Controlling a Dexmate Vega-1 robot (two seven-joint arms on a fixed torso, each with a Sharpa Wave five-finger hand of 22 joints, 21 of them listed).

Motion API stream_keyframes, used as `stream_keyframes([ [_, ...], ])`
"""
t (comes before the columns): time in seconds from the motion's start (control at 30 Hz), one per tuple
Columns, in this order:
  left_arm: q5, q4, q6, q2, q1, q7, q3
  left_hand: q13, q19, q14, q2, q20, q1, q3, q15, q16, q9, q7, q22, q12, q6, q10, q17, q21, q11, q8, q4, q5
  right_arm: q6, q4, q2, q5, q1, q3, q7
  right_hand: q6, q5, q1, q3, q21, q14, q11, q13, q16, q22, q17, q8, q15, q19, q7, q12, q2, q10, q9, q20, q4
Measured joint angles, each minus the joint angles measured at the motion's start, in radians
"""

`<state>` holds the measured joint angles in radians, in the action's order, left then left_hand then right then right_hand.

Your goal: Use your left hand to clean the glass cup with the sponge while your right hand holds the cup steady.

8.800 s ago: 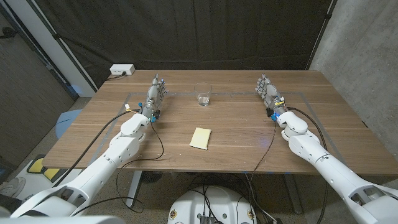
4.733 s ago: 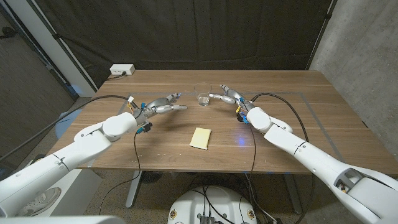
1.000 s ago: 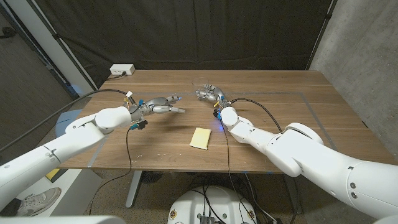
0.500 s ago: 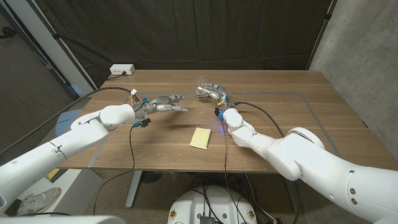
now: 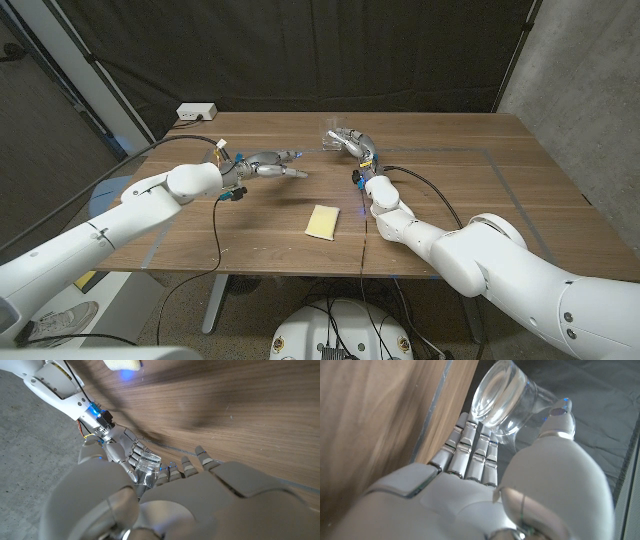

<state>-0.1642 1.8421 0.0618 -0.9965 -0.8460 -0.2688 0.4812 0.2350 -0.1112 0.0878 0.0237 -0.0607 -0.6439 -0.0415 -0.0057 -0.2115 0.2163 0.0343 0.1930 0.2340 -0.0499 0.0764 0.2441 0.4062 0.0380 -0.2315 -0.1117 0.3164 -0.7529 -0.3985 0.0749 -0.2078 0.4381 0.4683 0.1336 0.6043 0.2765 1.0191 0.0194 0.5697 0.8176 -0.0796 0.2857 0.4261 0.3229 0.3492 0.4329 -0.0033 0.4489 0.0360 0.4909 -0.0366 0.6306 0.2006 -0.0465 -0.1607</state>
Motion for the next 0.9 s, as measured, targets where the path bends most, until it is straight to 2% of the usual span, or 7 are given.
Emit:
stream_keyframes([
  [0.17, 0.020, 0.004, 0.000, 0.010, 0.026, -0.015, 0.018, 0.000, 0.000, -0.003, -0.002, 0.000, -0.018, 0.003, -0.003, 0.000, 0.000, 0.051, 0.000, 0.007, 0.032, -0.011, 0.000, 0.000, 0.003, -0.006, -0.003, 0.000, -0.037, -0.019, -0.009, -0.001, 0.019, -0.022, 0.008, 0.000, -0.003, 0.003, 0.000, 0.006, 0.000, -0.004, 0.005, 0.000, 0.005, 0.000, 0.000, 0.000, -0.006, 0.000, 0.000, -0.003, -0.004, 0.000, 0.002, 0.000],
  [0.3, 0.046, 0.011, -0.001, 0.015, 0.044, -0.038, 0.031, 0.000, 0.002, -0.003, -0.004, -0.006, -0.039, 0.007, -0.003, 0.000, 0.000, 0.107, 0.000, 0.007, 0.057, -0.012, 0.000, -0.007, -0.006, -0.017, -0.007, 0.006, -0.052, -0.049, -0.020, 0.001, 0.042, -0.038, 0.021, 0.000, -0.003, 0.004, 0.000, 0.011, -0.001, -0.004, 0.005, 0.000, 0.009, 0.000, 0.000, -0.001, -0.009, 0.000, 0.000, -0.004, -0.004, 0.001, 0.002, 0.000],
  [0.4, 0.060, 0.020, -0.004, 0.017, 0.056, -0.051, 0.039, 0.000, 0.002, -0.004, 0.001, -0.009, -0.047, 0.010, -0.003, 0.000, 0.000, 0.130, 0.000, 0.007, 0.081, -0.010, 0.000, -0.008, -0.008, -0.028, -0.010, 0.007, -0.059, -0.072, -0.027, 0.003, 0.056, -0.043, 0.029, 0.000, -0.004, 0.005, -0.004, 0.012, -0.003, -0.004, 0.009, 0.000, 0.009, 0.018, 0.000, -0.003, -0.012, 0.000, 0.000, -0.005, -0.004, 0.001, -0.001, 0.004],
  [0.6, 0.091, 0.050, -0.004, 0.012, 0.082, -0.091, 0.054, 0.000, 0.002, -0.003, 0.001, -0.009, -0.060, 0.018, 0.004, -0.002, 0.000, 0.071, 0.000, 0.007, 0.152, -0.019, 0.000, -0.008, -0.017, -0.054, -0.012, 0.008, -0.061, -0.128, -0.045, 0.010, 0.087, -0.048, 0.048, 0.000, -0.007, 0.012, -0.004, 0.020, -0.004, -0.005, 0.009, -0.001, 0.009, 0.025, 0.000, -0.004, -0.012, 0.000, 0.000, -0.012, -0.003, 0.003, -0.002, 0.004],
  [0.67, 0.113, 0.063, 0.005, 0.006, 0.089, -0.121, 0.057, 0.000, 0.002, -0.007, 0.006, -0.009, -0.071, 0.021, 0.008, -0.008, 0.000, 0.060, 0.000, 0.007, 0.180, -0.023, 0.000, -0.008, -0.020, -0.064, -0.012, 0.008, -0.060, -0.128, -0.045, 0.011, 0.087, -0.048, 0.054, 0.000, -0.007, 0.013, -0.004, 0.020, -0.004, -0.005, 0.012, -0.001, 0.013, 0.025, 0.000, -0.004, -0.012, 0.000, 0.000, -0.013, -0.003, 0.006, -0.002, 0.004],
  [0.73, 0.124, 0.080, 0.012, 0.000, 0.096, -0.133, 0.059, 0.000, 0.006, -0.017, 0.007, -0.013, -0.072, 0.024, 0.013, -0.011, 0.000, 0.049, 0.000, 0.017, 0.203, -0.044, 0.000, -0.008, -0.019, -0.073, -0.010, 0.008, -0.057, -0.189, -0.063, 0.012, 0.116, -0.047, 0.060, 0.000, -0.007, 0.013, -0.004, 0.020, -0.004, -0.005, 0.014, -0.001, 0.014, 0.026, 0.000, -0.004, -0.012, 0.000, 0.000, -0.013, -0.003, 0.007, -0.002, 0.004],
  [0.9, 0.152, 0.119, 0.028, -0.017, 0.108, -0.168, 0.060, -0.003, 0.024, -0.047, 0.007, -0.006, -0.085, 0.030, 0.001, -0.023, 0.000, 0.036, 0.005, 0.029, 0.297, -0.095, 0.000, -0.008, -0.010, -0.107, -0.011, 0.008, -0.045, -0.241, -0.078, 0.014, 0.140, -0.042, 0.071, 0.000, -0.008, 0.013, -0.004, 0.030, -0.004, -0.005, 0.014, -0.002, 0.015, 0.033, 0.000, -0.004, -0.018, 0.000, 0.000, -0.013, -0.003, 0.007, 0.004, 0.004],
])
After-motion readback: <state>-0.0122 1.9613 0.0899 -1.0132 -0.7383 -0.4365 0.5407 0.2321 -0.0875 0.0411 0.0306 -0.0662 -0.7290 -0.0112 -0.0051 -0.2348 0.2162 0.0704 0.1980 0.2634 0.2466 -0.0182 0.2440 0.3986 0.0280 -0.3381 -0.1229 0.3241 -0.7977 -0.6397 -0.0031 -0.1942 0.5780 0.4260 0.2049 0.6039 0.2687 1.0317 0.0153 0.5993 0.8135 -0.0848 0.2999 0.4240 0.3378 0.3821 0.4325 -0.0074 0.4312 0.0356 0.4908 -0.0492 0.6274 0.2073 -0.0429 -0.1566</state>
